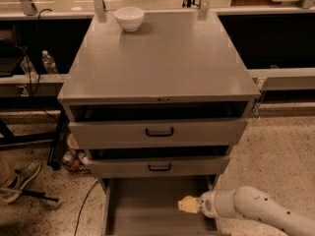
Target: Pick orange from bottom drawer and place on counter
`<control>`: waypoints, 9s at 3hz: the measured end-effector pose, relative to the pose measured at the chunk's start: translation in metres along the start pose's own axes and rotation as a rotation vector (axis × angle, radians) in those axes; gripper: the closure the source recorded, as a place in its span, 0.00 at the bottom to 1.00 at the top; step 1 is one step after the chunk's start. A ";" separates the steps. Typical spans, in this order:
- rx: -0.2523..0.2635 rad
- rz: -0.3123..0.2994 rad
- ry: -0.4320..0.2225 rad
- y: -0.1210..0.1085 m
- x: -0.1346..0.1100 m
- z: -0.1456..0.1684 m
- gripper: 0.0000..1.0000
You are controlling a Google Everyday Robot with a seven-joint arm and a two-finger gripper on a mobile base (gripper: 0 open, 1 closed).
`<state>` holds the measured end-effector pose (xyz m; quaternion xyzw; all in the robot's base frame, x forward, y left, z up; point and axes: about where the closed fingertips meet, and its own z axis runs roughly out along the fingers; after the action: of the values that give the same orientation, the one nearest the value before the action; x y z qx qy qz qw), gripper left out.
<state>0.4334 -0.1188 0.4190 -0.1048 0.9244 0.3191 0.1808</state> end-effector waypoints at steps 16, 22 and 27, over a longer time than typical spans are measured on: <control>-0.112 -0.879 -0.682 0.234 -0.322 -0.251 1.00; -0.082 -0.861 -0.560 0.258 -0.450 -0.141 1.00; -0.107 -0.835 -0.538 0.260 -0.456 -0.122 0.00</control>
Offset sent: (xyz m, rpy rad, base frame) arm -0.0047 -0.0140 0.0132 -0.0004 -0.0322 -0.0273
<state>0.7365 0.0418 0.8340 -0.3891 0.7063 0.2823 0.5196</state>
